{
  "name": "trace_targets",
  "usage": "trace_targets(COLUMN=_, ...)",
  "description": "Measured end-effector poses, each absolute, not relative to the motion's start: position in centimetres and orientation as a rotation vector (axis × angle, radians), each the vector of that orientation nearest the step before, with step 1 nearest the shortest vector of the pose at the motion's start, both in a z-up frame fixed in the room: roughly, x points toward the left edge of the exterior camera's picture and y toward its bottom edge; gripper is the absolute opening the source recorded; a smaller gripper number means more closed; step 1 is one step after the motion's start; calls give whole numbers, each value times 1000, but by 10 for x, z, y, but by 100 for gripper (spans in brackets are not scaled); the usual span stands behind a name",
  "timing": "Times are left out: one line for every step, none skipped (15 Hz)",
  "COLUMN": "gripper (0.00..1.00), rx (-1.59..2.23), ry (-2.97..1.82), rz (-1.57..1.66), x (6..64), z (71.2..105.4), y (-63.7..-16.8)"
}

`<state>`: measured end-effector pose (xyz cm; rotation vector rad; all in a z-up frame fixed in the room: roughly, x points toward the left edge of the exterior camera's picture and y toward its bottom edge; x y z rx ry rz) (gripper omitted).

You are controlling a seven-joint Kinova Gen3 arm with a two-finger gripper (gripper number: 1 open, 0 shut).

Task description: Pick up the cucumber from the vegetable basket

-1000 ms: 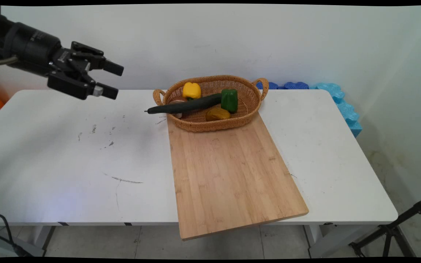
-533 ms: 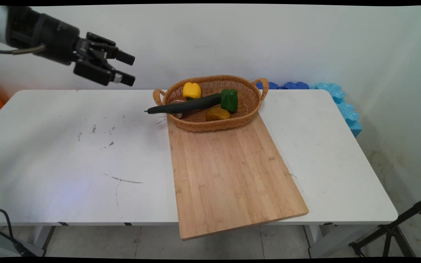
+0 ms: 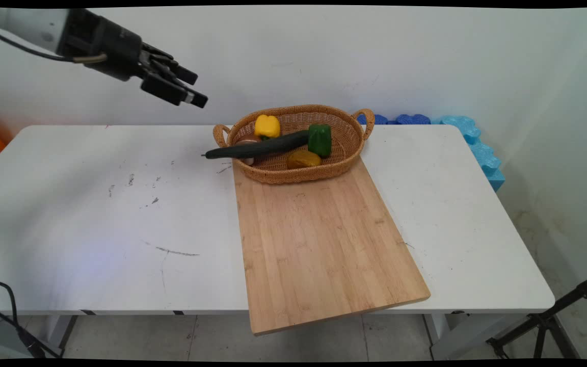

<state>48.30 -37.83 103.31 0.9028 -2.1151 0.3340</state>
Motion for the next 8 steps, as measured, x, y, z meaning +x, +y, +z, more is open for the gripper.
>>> trace_targets(gripper=100, rx=935, ry=-2117, rz=337, x=480, z=1030, y=-385)
trace_targets(gripper=100, rx=957, ry=-2120, rz=338, x=478, z=1027, y=-390)
trace_targets(gripper=100, rx=981, ry=-2121, rz=339, x=475, z=1023, y=-395)
trace_targets(gripper=100, rx=1013, ry=-2124, rz=340, x=471, z=1018, y=-401)
trace_targets(gripper=100, rx=1035, ry=-2127, rz=341, x=469, z=1015, y=-406)
trace_targets(gripper=100, rx=1072, ry=-2132, rz=342, x=464, z=1008, y=-413)
trace_targets(gripper=100, rx=1102, ry=-2137, rz=342, x=460, z=1002, y=-419)
trace_targets(gripper=100, rx=1124, ry=-2141, rz=342, x=457, z=997, y=-424)
